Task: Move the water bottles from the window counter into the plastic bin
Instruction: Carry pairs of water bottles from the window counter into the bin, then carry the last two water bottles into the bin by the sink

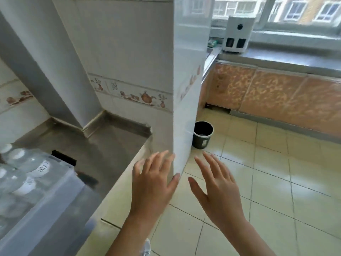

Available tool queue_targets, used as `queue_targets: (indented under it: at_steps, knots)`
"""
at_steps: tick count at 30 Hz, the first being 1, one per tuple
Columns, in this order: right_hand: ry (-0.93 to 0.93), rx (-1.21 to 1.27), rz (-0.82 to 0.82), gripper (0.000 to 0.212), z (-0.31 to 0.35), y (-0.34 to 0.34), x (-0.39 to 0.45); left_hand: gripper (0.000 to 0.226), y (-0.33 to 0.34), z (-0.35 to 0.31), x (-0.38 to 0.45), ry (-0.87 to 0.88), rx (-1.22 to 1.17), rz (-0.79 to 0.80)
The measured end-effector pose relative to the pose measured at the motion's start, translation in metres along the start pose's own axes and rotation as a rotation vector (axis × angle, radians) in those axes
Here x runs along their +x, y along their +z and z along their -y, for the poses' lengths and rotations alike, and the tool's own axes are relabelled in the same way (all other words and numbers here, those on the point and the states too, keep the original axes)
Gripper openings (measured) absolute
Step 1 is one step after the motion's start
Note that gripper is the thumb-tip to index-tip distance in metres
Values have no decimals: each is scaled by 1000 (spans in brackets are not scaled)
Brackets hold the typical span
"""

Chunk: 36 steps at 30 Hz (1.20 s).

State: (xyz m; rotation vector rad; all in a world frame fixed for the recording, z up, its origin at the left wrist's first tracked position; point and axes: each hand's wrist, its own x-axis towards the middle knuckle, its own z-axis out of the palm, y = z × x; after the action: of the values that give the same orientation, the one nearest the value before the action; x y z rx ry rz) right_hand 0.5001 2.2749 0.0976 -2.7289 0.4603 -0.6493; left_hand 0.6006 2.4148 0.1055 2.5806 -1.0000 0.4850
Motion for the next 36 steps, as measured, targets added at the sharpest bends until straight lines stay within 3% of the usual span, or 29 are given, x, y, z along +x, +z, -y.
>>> queue_targets:
  at_steps: [10,17,22,36]
  knots:
    - [390,-169,-183,55,-125,-62,-26,55,68,-141,78,395,-147,38]
    - [556,-260,-297,52,-216,-78,20,45,135,-223,166,612,-267,-28]
    - [675,-313,-334,53,-278,-96,62,52,175,-279,238,743,-326,-12]
    - [950,-404,-351,56,-494,-152,102,53,281,-498,362,919,-437,44]
